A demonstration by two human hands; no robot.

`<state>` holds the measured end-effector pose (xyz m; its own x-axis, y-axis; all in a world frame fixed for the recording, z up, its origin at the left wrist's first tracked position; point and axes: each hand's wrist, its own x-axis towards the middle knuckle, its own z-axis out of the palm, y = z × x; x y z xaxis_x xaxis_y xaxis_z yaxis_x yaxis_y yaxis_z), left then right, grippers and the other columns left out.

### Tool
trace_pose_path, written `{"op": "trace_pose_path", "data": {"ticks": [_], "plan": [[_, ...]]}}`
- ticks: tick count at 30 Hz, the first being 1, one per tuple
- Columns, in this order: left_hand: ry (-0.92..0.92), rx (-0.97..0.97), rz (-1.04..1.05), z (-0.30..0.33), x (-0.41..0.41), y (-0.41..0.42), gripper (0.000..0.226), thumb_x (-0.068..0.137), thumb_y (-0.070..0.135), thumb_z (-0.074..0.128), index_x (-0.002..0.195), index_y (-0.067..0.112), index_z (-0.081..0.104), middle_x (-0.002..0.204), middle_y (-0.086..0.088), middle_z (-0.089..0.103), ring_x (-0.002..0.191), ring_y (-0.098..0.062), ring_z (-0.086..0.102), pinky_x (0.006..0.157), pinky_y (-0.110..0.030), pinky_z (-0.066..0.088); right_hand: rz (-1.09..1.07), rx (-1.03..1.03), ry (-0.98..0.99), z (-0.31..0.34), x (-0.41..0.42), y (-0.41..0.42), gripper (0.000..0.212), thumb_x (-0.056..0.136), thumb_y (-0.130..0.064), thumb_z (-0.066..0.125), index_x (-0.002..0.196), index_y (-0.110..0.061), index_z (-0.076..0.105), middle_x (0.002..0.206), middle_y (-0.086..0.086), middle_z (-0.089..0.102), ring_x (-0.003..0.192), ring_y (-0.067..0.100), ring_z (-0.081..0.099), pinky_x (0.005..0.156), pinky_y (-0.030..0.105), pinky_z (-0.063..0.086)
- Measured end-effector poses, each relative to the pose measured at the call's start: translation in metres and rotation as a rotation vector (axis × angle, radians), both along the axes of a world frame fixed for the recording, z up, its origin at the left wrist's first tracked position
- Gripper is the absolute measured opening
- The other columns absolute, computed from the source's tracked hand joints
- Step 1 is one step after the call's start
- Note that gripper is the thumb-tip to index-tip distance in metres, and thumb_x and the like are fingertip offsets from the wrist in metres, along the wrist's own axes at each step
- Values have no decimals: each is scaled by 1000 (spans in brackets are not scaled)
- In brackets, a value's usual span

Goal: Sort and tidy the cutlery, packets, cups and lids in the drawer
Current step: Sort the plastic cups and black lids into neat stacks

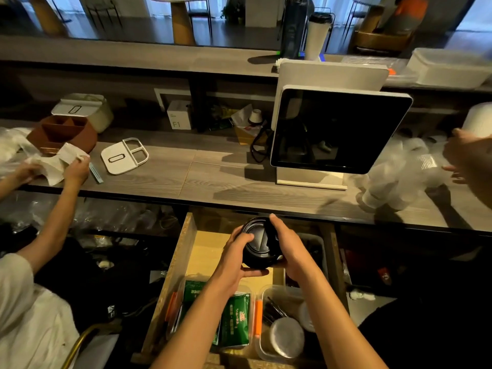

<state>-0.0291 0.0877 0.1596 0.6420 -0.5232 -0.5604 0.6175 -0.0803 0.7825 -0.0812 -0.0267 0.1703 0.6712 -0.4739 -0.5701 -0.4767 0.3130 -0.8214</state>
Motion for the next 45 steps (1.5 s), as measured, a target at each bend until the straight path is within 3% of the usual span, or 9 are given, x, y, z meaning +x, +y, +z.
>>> {"op": "trace_pose_path", "data": {"ticks": [5, 10, 15, 19, 23, 32, 38, 42, 45], "plan": [[25, 1, 25, -5, -5, -7, 30, 97, 29, 58, 127, 27, 55, 129, -13, 57, 110, -35, 62, 75, -54, 61, -34, -198, -88, -4, -2, -5, 43, 99, -52, 44, 98, -20, 73, 92, 2, 74, 85, 13, 70, 72, 24, 53], [52, 28, -35, -11, 3, 0, 48, 94, 31, 65, 139, 28, 48, 130, -13, 57, 111, -33, 62, 79, -51, 61, 20, -373, -178, -15, -8, 0, 37, 101, -49, 41, 102, -27, 72, 93, -6, 73, 88, 5, 69, 79, 25, 55], [-30, 62, 79, -24, 17, 5, 21, 96, 29, 62, 113, 36, 52, 113, 0, 58, 98, -22, 61, 72, -44, 61, 151, -50, -227, -29, 3, -2, 34, 101, -49, 42, 118, -32, 66, 113, -7, 70, 107, 8, 65, 91, 35, 56], [-17, 125, 107, -43, 37, 11, 23, 97, 31, 61, 115, 33, 46, 103, 6, 56, 89, -16, 61, 72, -40, 60, 130, 11, -124, -55, 22, 3, 25, 97, -31, 57, 121, -28, 63, 115, 3, 69, 107, 20, 67, 81, 39, 61], [43, 183, 77, -66, 62, 16, 11, 97, 37, 60, 98, 37, 50, 108, 3, 55, 103, -23, 62, 75, -42, 60, 13, 53, -78, -87, 48, 11, 25, 92, -24, 66, 117, -22, 66, 112, 5, 70, 101, 20, 68, 73, 37, 61], [3, 342, 7, -160, 129, 34, 30, 100, 35, 56, 126, 39, 42, 140, -6, 46, 125, -36, 53, 78, -48, 61, -73, 205, 37, -178, 101, 41, 35, 95, -28, 61, 128, -17, 58, 121, 4, 67, 109, 15, 65, 73, 27, 57], [97, 336, 153, -214, 168, 35, 48, 101, 33, 54, 145, 21, 39, 143, -11, 50, 123, -31, 54, 74, -40, 56, 14, -23, 109, -221, 150, 43, 39, 95, -28, 61, 131, -13, 58, 120, 1, 67, 108, 16, 64, 89, 35, 58], [191, 363, 221, -243, 183, 27, 54, 102, 36, 52, 150, 18, 35, 144, -8, 45, 132, -35, 48, 76, -39, 56, -107, -375, 197, -241, 162, 32, 20, 95, -28, 59, 109, -14, 65, 101, -6, 67, 92, 10, 64, 80, 18, 52], [211, 384, 175, -266, 187, 20, 65, 101, 39, 52, 156, 19, 23, 157, -12, 32, 137, -38, 43, 95, -47, 54, -345, -563, 374, -263, 146, 23, 37, 89, -30, 62, 120, -11, 60, 112, 6, 63, 104, 23, 61, 92, 41, 54]]}}
